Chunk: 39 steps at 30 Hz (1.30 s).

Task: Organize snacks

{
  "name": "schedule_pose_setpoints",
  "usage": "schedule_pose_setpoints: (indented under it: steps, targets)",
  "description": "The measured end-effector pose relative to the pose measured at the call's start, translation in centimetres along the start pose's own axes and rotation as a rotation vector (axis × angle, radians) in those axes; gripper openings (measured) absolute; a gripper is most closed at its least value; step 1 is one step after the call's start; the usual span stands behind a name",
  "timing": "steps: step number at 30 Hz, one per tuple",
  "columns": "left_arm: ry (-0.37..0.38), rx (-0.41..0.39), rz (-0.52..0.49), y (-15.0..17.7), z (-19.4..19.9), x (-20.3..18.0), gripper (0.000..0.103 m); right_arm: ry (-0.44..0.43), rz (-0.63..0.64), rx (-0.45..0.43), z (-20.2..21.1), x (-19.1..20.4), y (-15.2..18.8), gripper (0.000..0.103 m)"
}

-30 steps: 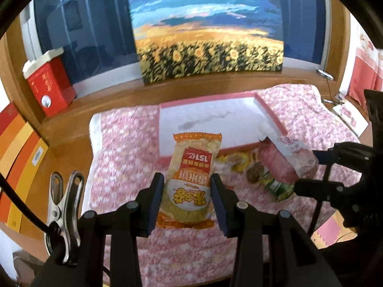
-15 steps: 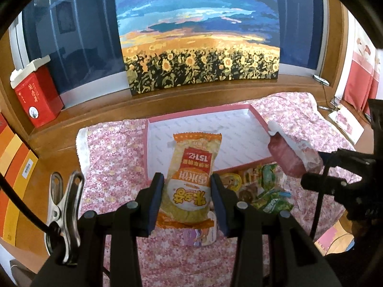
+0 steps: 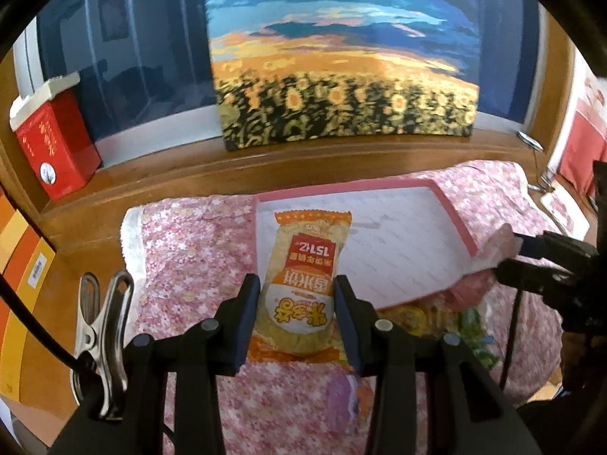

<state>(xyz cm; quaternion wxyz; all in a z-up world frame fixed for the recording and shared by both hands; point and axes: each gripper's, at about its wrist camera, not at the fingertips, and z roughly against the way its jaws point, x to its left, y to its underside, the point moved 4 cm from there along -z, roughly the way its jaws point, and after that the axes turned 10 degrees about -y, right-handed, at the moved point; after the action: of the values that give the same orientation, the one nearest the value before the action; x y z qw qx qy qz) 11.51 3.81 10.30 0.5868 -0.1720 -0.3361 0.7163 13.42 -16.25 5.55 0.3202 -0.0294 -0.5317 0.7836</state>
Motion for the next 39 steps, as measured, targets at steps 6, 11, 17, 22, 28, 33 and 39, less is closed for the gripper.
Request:
schedule_pose_setpoints:
  steps: [6,11,17,22,28,33,39]
  targets:
    - [0.027,0.059,0.022,0.0,-2.4,-0.3,0.041,-0.016,-0.029,0.003,-1.0,-1.2,-1.3,0.056]
    - [0.032,0.093,0.018,0.1,-3.7,-0.8,0.041,0.063,-0.045,0.067,-2.2,-3.0,-1.3,0.052]
    - [0.037,0.122,0.015,0.2,-5.0,-1.3,0.041,0.2,-0.169,0.209,-4.2,-8.0,2.5,0.047]
    - [0.046,0.153,0.006,0.4,-6.3,-1.8,0.041,0.165,-0.18,0.179,-4.3,-8.0,2.0,0.055]
    - [0.046,0.192,0.008,0.7,-7.8,-1.9,0.041,0.096,-0.213,0.124,-5.6,-7.3,0.1,0.076]
    - [0.062,0.215,0.007,1.0,-8.7,-1.9,0.041,0.099,-0.073,0.297,-8.9,-6.1,0.8,0.084]
    - [0.118,0.217,0.003,0.5,-8.6,-2.3,0.041,0.273,-0.066,0.265,-6.0,-9.0,0.4,0.076]
